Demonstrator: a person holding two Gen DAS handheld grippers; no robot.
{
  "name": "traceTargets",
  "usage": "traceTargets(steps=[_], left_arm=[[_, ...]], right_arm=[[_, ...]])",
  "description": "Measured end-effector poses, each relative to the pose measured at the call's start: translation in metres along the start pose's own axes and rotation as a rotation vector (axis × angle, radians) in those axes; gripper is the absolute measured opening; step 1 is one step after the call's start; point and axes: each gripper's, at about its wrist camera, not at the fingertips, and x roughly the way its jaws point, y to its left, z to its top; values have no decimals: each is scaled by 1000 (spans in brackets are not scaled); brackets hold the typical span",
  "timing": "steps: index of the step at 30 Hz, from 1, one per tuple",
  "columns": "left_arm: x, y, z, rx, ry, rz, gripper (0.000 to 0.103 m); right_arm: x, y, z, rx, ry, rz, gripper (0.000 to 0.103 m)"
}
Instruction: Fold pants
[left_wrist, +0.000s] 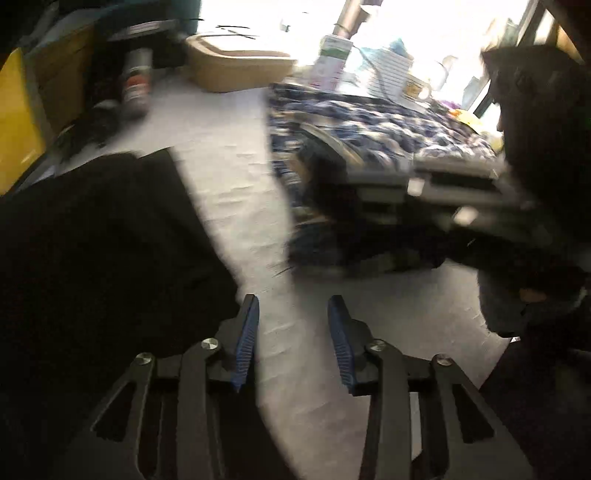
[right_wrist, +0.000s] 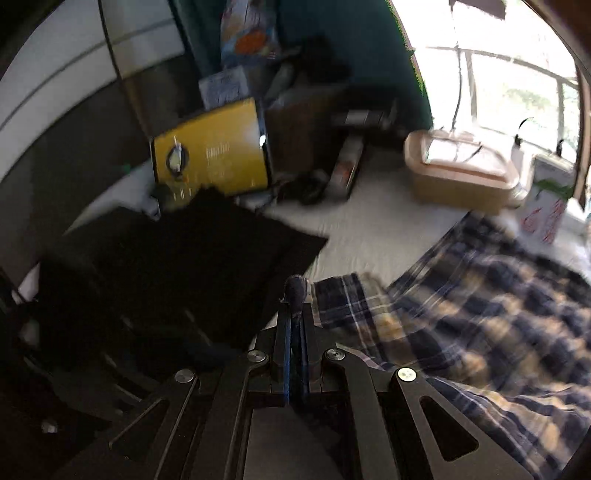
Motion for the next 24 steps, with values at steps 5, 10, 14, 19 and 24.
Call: traceTargets(steps=[5,10,14,19,24], left_arm=[[-26,21,-2,-12,-40,68,39],[-24,21,41,52,-92,121,43],[-2,11,89,123,-109,128,48],[32,-18,137,242,-96,96,48],[81,-38,177,296,-52,89,48]], right_arm=[[24,-9,-20,44,99,-3,4],[-1,-8,-25,50,56,25,58],[-42,-11,-26,63,-39,19,90],[-96,-46,-31,105,-132,-185,90],[-135,-116,-49,189,-132,-481,89]])
